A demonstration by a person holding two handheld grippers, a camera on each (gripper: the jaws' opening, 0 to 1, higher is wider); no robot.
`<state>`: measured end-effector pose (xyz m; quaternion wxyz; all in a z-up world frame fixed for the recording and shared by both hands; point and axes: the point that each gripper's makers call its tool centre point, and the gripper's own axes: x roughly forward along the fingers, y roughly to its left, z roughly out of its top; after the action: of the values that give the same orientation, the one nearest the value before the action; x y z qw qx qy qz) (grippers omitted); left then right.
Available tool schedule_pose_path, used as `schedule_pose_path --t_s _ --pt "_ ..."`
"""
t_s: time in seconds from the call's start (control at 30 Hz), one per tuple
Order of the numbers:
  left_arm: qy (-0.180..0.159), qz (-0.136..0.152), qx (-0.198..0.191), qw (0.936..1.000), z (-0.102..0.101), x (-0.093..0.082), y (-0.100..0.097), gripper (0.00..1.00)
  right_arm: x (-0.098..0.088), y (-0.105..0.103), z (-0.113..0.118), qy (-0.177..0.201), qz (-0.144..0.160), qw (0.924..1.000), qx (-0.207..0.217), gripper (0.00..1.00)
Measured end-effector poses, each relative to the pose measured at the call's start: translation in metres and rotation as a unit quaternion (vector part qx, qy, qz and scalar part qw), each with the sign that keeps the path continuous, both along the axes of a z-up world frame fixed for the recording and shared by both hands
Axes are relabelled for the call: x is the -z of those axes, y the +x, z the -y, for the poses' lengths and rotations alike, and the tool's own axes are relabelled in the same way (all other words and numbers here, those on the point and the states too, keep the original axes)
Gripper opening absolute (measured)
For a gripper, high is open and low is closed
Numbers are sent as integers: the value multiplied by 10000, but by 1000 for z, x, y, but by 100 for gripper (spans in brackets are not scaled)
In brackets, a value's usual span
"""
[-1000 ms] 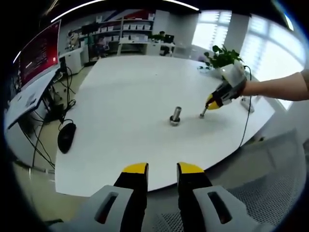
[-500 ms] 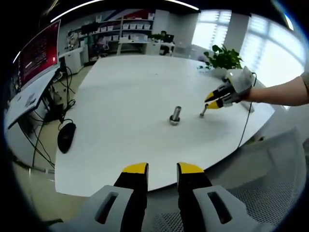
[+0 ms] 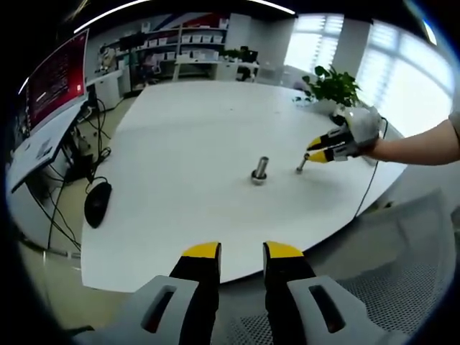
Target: Place the washer onto the threaded stud by aligning its center hole with the stud, sliding it down to the base, and recovering from edge contact or off-axis alignment until the washer reaches the visible bottom stop.
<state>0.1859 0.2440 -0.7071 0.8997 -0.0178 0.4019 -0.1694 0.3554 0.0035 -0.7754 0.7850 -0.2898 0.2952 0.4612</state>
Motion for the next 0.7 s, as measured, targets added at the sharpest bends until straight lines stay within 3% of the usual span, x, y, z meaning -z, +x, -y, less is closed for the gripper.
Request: schedule_pose_path --t_s 0.13,0.3,0.37,0.53,0.63,0.7 --pt "-7 -6 -18 10000 0 0 0 21 -3 4 6 791 -659 9912 828 16" --pt "-12 -3 -20 10000 0 0 0 21 1 5 19 1316 -1207 9730 1466 16" --pt "-13 -7 -6 10000 0 0 0 21 0 4 21 1637 -1459 9608 1696 15" --pt "-3 -33 15 10000 1 1 0 21 -2 5 21 2455 -2140 9183 2251 10" --pt "10 -48 26 10000 1 1 -1 21 0 5 21 2651 -2330 9035 2429 9" --pt "12 -62 28 10000 1 2 -1 21 2 4 21 2682 -2357 9018 2436 9"
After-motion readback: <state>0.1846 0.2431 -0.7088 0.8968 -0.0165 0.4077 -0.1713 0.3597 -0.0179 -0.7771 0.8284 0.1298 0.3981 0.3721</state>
